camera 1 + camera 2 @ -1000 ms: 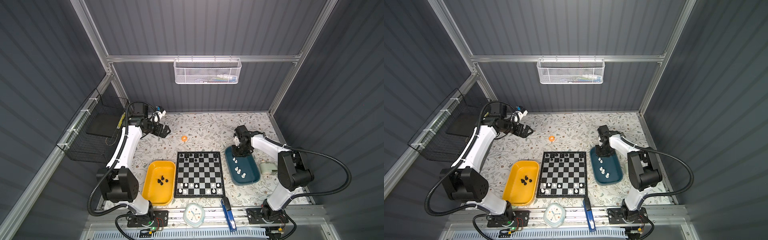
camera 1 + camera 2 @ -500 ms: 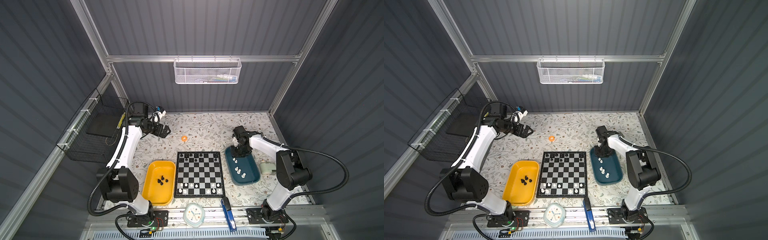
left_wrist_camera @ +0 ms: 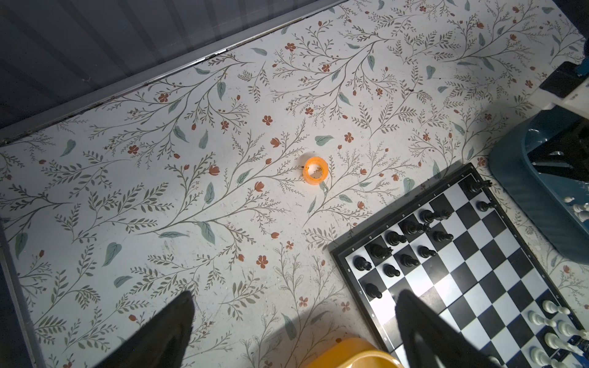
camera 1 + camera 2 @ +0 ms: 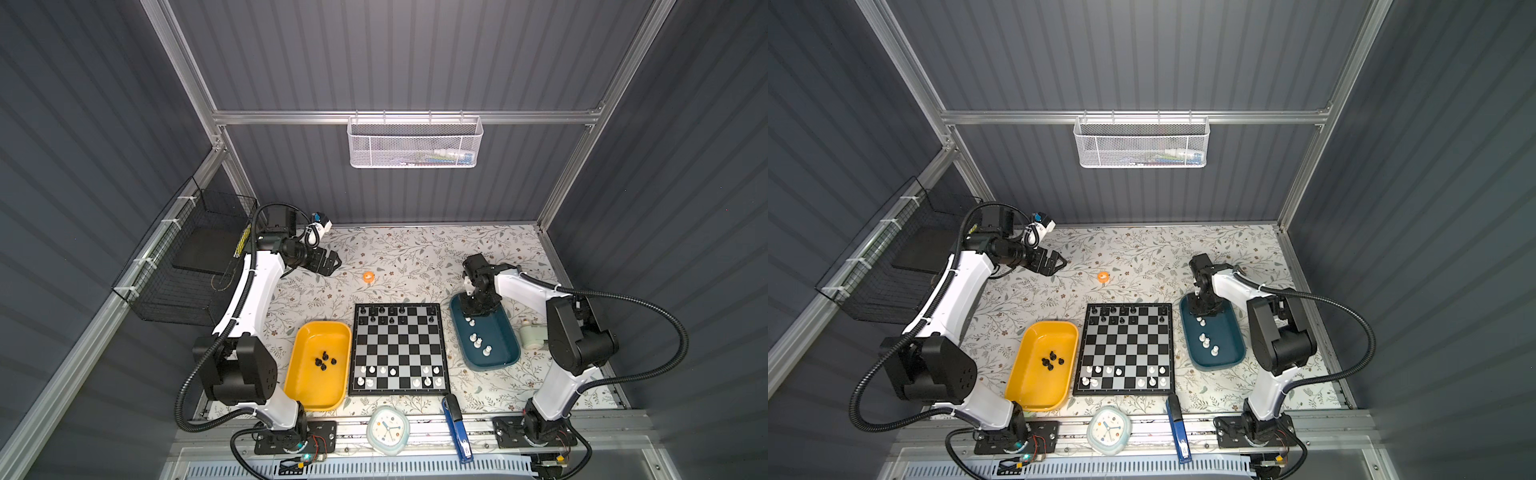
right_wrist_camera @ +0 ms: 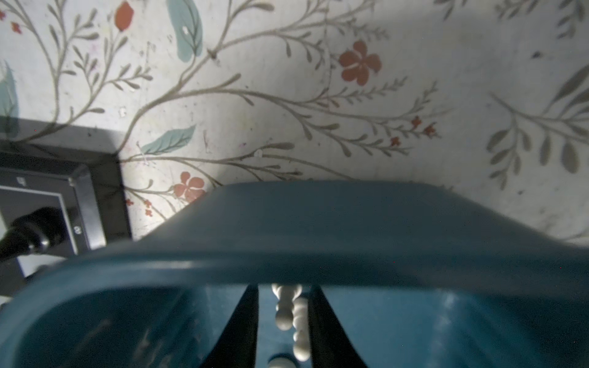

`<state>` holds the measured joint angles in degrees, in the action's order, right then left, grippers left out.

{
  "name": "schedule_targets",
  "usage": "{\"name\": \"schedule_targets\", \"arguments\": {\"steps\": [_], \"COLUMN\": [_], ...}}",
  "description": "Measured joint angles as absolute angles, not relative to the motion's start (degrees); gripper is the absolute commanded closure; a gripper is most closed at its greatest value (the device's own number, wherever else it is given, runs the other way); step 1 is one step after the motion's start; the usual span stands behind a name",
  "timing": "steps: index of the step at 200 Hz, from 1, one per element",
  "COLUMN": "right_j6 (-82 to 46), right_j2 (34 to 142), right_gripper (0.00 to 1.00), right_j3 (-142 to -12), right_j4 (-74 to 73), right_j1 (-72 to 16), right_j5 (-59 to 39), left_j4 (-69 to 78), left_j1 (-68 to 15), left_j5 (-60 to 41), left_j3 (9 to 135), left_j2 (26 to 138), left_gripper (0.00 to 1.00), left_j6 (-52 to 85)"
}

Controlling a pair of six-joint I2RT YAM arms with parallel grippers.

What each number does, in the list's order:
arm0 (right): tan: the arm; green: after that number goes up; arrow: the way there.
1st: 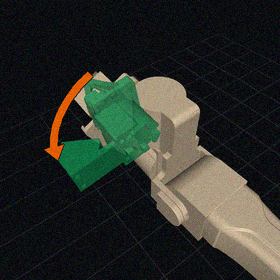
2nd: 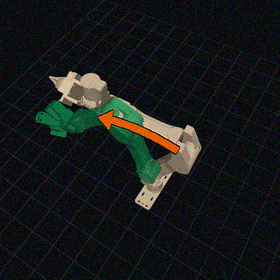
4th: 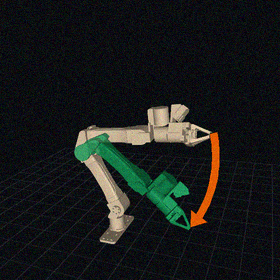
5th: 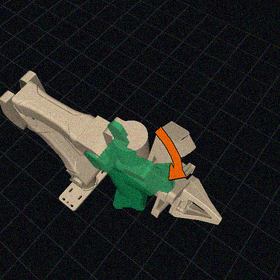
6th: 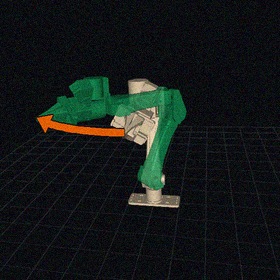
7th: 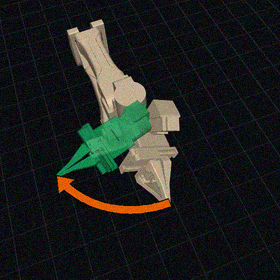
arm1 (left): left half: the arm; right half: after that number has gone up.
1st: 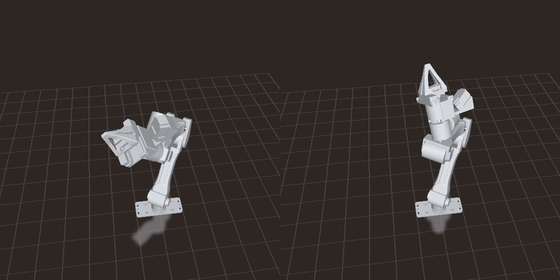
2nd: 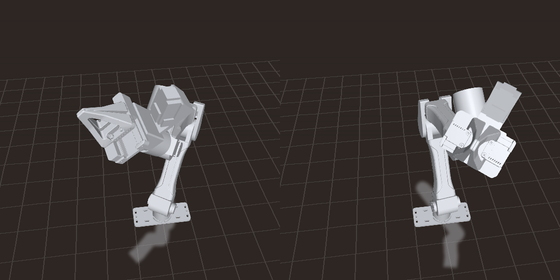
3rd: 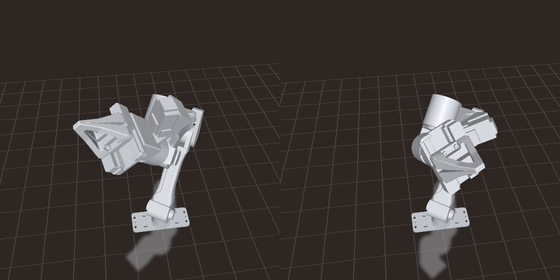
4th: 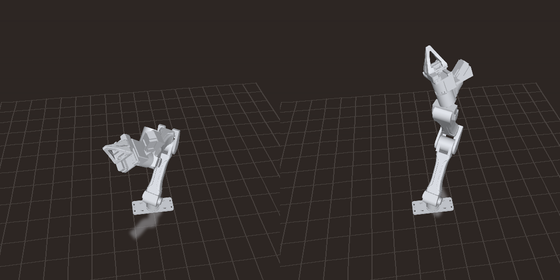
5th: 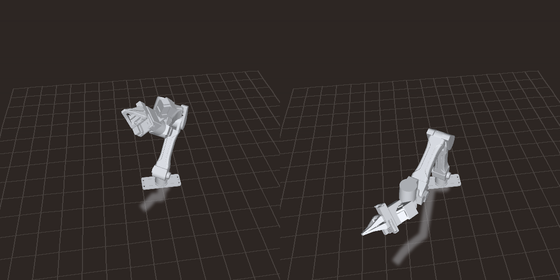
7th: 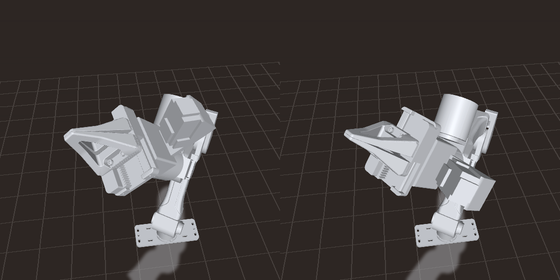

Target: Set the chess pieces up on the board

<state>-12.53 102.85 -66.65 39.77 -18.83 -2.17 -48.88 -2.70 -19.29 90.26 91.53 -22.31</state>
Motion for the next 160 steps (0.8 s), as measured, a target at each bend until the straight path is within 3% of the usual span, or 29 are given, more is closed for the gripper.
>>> {"name": "schedule_targets", "arguments": {"steps": [85, 160], "right_j6": [-12.45, -12.45], "right_j2": [103.59, 103.68], "right_gripper": [0.76, 0.75], "right_j3": [-66.65, -66.67], "right_j4": [39.29, 39.18], "right_j1": [-18.96, -18.96], "right_j5": [-1.67, -1.26], "left_j4": [-48.88, -48.88], "left_j1": [-2.70, -2.70], "left_j5": [-19.29, -17.82], "left_j3": [90.24, 89.54], "left_j2": [91.53, 91.53], "left_gripper": [0.00, 0.01], "left_j6": [-22.31, -22.33]}}
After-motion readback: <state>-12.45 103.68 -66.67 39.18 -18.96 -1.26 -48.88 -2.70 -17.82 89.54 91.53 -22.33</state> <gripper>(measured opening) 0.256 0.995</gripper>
